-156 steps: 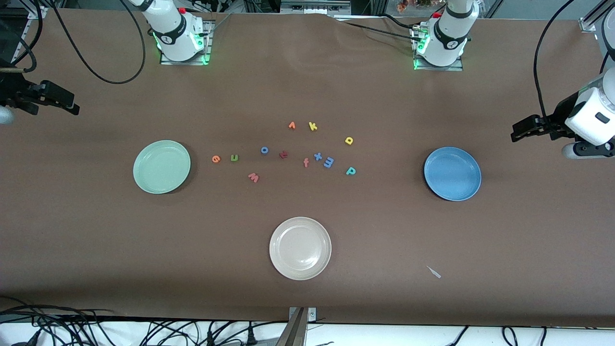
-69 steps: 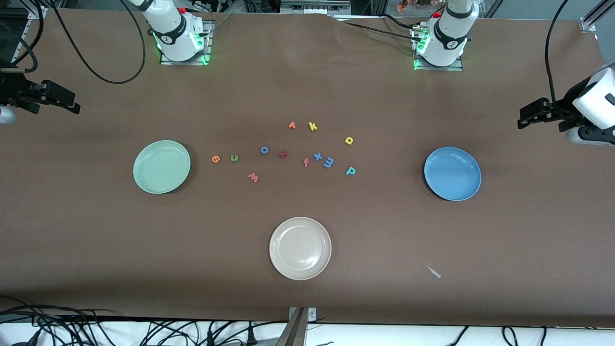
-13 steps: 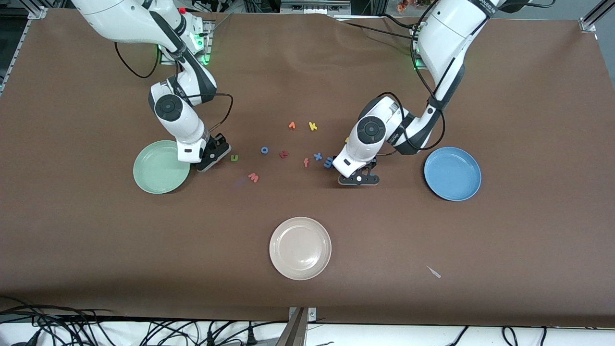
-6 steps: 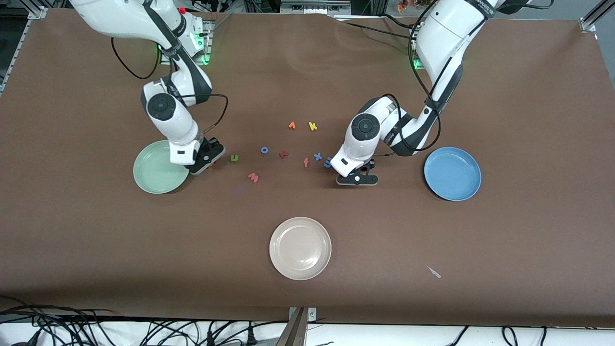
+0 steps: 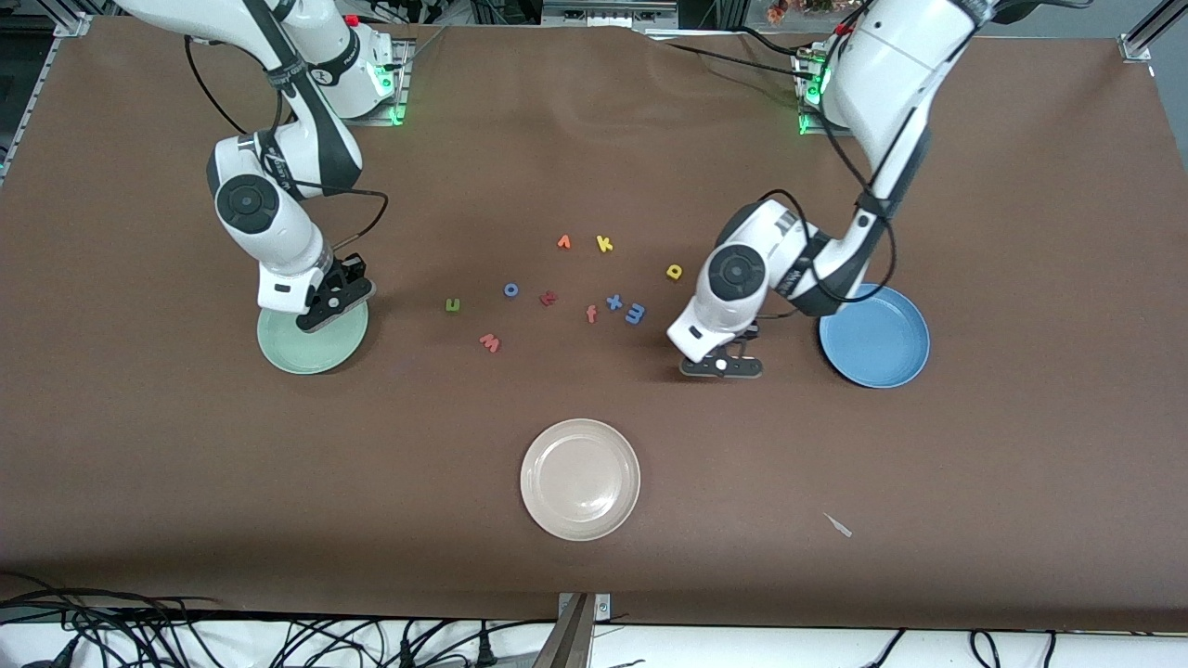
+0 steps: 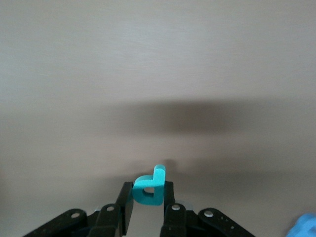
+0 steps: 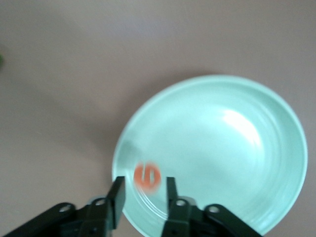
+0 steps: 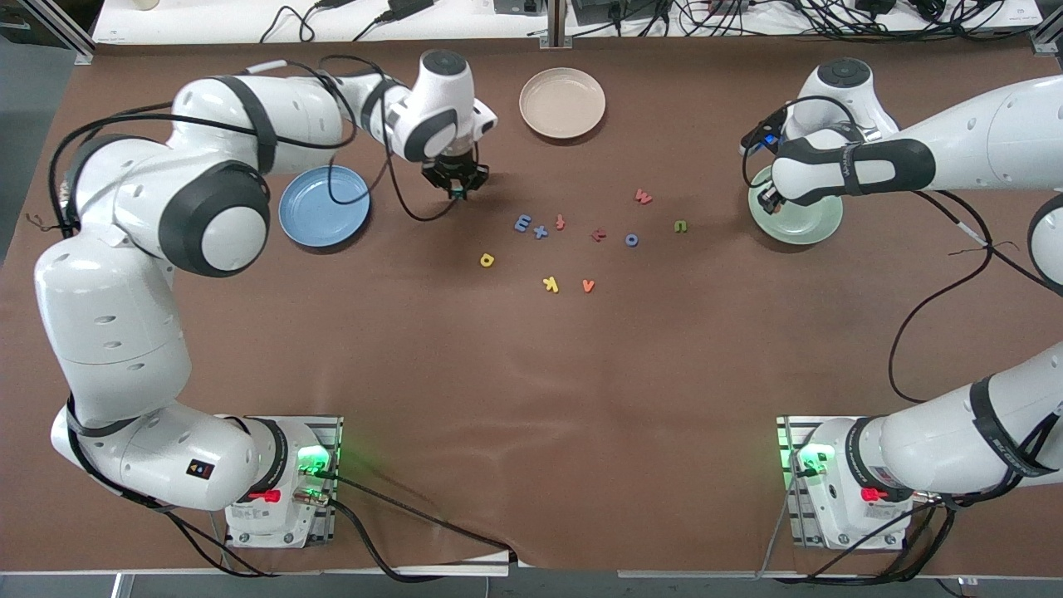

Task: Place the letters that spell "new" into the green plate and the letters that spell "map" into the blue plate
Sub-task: 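Put the e and d on the green and blue plates with both grippers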

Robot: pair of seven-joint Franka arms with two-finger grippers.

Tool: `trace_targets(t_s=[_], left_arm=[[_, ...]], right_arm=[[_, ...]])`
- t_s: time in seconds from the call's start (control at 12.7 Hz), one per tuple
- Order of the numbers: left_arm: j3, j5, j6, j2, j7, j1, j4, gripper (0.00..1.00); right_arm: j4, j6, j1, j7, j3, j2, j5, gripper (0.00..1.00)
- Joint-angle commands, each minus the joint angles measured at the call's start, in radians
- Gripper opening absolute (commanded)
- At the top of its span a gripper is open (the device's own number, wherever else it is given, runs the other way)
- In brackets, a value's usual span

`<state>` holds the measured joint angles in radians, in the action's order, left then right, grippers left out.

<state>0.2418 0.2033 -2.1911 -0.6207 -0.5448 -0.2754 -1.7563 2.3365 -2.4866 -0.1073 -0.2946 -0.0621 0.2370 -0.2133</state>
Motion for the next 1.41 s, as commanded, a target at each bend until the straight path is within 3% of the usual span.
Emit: trace_targets(t_s=[0.0,0.16,0.39,0.55,0.71,0.78,0.86,0.94,1.1,1.33], left_arm=[[0.016,-0.039,0.178,0.081,0.219,0.094,-0.015,0.04],[0.014,-0.039,0.255,0.12,0.429,0.178,-0.034,0.04],[0.014,-0.006,0.268,0.165,0.639,0.283,-0.113,0.04],[0.016,0.014,0.188,0.203,0.71,0.338,-0.19,0.05],[0.014,0.015,0.043,0.229,0.714,0.361,-0.29,0.13],[0.014,0.016,0.012,0.239,0.712,0.372,-0.314,0.43],[0.014,0.015,0.022,0.242,0.714,0.372,-0.312,0.99],[0.016,-0.002,0.057,0.245,0.698,0.372,-0.296,1.0],[0.019,-0.034,0.138,0.246,0.66,0.368,-0.235,1.0],[0.143,-0.126,0.11,0.266,0.436,0.367,-0.25,1.0]], right_arm=[[0.001,0.023,-0.003,0.017,-0.002,-0.014,-0.008,1.0],[-0.064,0.128,-0.003,0.163,-0.102,-0.022,0.0,0.99],[-0.117,0.169,-0.022,0.451,-0.18,0.007,0.006,0.99],[-0.115,0.147,-0.041,0.724,-0.234,0.033,0.005,0.97],[-0.115,0.053,-0.071,0.885,-0.246,0.083,0.006,0.86],[-0.115,0.008,-0.074,0.925,-0.246,0.111,0.006,0.77],[-0.115,-0.024,-0.077,0.945,-0.246,0.133,0.006,0.68],[-0.115,-0.041,-0.077,0.945,-0.246,0.14,0.005,0.61],[-0.115,-0.06,-0.08,0.943,-0.245,0.15,-0.005,0.6],[-0.111,-0.107,-0.08,0.95,-0.245,0.185,-0.003,0.58]])
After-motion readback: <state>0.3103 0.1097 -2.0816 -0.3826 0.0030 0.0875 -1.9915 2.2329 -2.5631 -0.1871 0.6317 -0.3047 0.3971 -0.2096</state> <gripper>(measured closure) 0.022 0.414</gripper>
